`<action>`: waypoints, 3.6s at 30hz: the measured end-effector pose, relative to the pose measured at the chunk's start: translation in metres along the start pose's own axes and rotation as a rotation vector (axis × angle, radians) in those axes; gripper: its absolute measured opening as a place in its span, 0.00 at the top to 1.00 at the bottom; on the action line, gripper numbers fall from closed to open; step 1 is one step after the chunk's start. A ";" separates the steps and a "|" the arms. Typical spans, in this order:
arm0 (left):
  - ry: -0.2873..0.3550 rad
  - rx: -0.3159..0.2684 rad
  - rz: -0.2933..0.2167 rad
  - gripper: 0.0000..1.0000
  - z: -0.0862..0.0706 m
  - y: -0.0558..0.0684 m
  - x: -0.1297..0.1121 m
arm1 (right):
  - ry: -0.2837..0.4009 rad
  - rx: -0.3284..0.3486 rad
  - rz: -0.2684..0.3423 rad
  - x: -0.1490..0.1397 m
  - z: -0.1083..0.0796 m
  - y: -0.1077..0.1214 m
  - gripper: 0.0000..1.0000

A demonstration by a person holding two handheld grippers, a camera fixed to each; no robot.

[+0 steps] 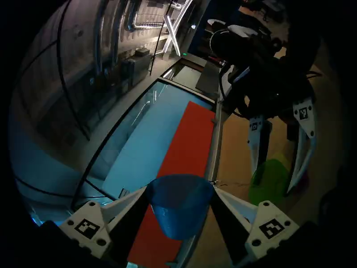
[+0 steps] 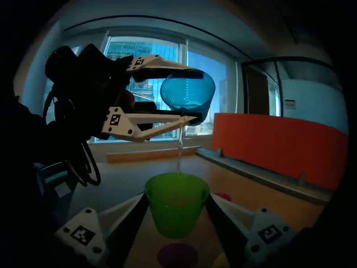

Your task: Pour water

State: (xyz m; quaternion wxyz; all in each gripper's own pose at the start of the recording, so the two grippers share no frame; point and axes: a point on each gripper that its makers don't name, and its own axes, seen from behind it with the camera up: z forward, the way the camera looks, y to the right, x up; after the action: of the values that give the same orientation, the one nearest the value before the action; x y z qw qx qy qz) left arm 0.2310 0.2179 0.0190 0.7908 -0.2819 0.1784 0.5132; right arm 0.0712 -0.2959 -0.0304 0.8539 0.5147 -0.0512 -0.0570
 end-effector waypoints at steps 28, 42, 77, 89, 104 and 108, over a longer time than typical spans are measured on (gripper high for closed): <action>-0.006 -0.004 0.071 0.12 -0.003 0.003 0.005 | 0.005 -0.004 -0.004 0.001 0.000 0.002 0.10; -0.006 -0.009 0.106 0.12 -0.003 0.001 0.006 | 0.006 -0.005 -0.006 0.001 -0.001 0.002 0.10; -0.006 -0.012 0.194 0.12 -0.002 -0.002 0.010 | 0.009 -0.005 -0.012 0.002 0.000 0.000 0.10; -0.007 -0.008 0.222 0.12 -0.004 0.002 0.012 | 0.010 -0.007 -0.013 0.004 0.000 0.001 0.10; -0.005 -0.001 0.272 0.12 0.001 0.003 0.013 | 0.013 -0.009 -0.013 0.003 -0.001 0.001 0.10; -0.007 0.001 0.285 0.12 0.003 0.002 0.013 | 0.014 -0.011 -0.014 0.004 -0.002 0.001 0.10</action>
State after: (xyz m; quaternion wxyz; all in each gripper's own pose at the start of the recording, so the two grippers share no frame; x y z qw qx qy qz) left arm 0.2348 0.2293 0.0133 0.7108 -0.2515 0.2143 0.6210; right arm 0.0756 -0.2939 -0.0302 0.8565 0.5110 -0.0415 -0.0597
